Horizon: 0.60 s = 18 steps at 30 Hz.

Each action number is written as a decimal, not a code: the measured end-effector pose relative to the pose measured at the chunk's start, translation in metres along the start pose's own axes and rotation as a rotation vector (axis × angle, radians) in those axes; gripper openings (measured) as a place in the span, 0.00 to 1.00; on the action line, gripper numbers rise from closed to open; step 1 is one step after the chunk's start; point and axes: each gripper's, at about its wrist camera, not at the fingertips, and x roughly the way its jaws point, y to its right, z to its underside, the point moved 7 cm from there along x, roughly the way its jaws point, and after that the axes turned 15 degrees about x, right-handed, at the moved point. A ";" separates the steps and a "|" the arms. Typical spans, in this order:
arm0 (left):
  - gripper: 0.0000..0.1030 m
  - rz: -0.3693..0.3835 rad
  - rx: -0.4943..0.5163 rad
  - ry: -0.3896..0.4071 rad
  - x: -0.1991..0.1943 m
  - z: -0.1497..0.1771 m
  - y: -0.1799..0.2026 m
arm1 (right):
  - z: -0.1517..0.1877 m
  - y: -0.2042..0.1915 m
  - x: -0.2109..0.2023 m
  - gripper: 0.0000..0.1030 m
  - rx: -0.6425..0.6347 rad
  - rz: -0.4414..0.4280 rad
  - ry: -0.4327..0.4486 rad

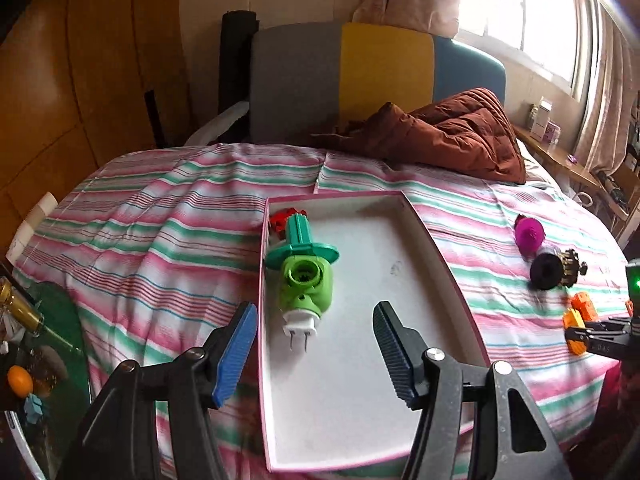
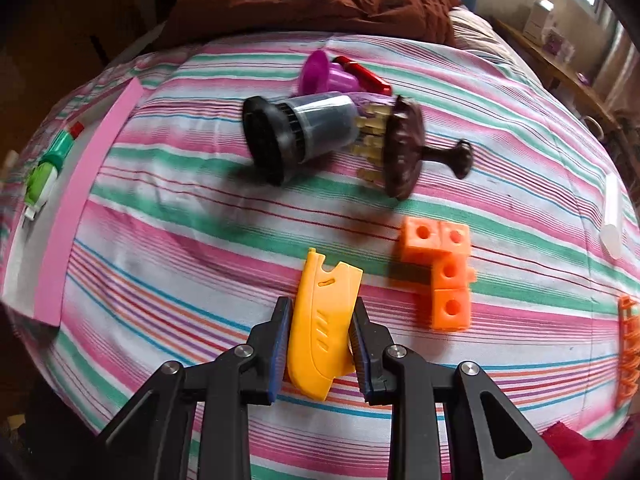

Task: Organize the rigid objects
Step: 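Place the green piece in the tray beside the teal stand with the left gripper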

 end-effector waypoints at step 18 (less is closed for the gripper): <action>0.59 0.018 0.000 0.019 -0.016 0.012 0.003 | 0.020 -0.092 0.008 0.28 -0.048 -0.088 -0.046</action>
